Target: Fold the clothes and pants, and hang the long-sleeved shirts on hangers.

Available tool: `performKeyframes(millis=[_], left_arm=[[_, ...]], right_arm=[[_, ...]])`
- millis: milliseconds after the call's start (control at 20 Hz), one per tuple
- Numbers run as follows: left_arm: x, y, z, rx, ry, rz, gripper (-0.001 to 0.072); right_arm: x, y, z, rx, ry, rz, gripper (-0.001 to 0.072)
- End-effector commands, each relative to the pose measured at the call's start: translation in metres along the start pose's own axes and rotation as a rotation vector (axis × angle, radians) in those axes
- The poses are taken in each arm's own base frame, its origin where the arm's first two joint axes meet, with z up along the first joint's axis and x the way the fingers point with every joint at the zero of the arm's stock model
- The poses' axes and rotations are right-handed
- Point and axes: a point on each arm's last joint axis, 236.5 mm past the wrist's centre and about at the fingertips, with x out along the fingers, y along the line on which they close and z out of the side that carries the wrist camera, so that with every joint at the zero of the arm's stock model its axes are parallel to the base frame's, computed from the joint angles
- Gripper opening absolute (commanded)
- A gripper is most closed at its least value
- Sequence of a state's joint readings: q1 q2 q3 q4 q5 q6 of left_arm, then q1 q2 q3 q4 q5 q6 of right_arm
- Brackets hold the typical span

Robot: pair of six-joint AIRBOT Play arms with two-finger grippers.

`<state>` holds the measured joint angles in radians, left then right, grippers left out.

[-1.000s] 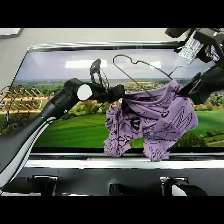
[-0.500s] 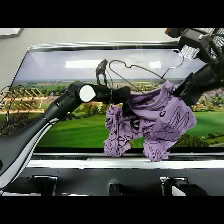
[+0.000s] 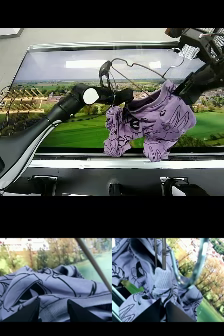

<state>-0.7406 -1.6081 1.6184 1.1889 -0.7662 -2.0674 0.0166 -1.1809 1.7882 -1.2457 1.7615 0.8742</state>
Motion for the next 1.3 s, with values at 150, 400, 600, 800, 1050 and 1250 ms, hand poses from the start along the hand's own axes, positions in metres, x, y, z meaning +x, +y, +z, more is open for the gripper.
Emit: performKeyframes(millis=[150,400,600,800,1050,1250], left_arm=[[-0.021,0.044,-0.002,0.147,-0.006,0.249,0.0483],[-0.047,0.035,0.010,0.182,-0.066,0.276,0.0495],[-0.026,0.012,-0.025,0.240,-0.013,0.243,0.0495],[0.004,0.013,-0.039,0.202,-0.002,0.233,0.0495],[0.013,0.016,-0.019,0.171,-0.061,0.205,0.0200],[0.013,0.028,-0.014,0.168,-0.051,0.227,0.0026]], right_arm=[[0.000,-0.001,0.001,0.004,-0.004,-0.004,0.0042],[0.000,-0.002,0.001,0.005,-0.003,-0.009,0.0042],[0.000,-0.002,0.001,0.005,-0.004,-0.010,0.0042],[0.000,-0.002,0.001,0.005,-0.002,-0.008,0.0042],[0.000,-0.002,0.001,0.005,-0.001,-0.008,0.0042],[0.000,-0.002,0.000,0.005,-0.001,-0.007,0.0042]])
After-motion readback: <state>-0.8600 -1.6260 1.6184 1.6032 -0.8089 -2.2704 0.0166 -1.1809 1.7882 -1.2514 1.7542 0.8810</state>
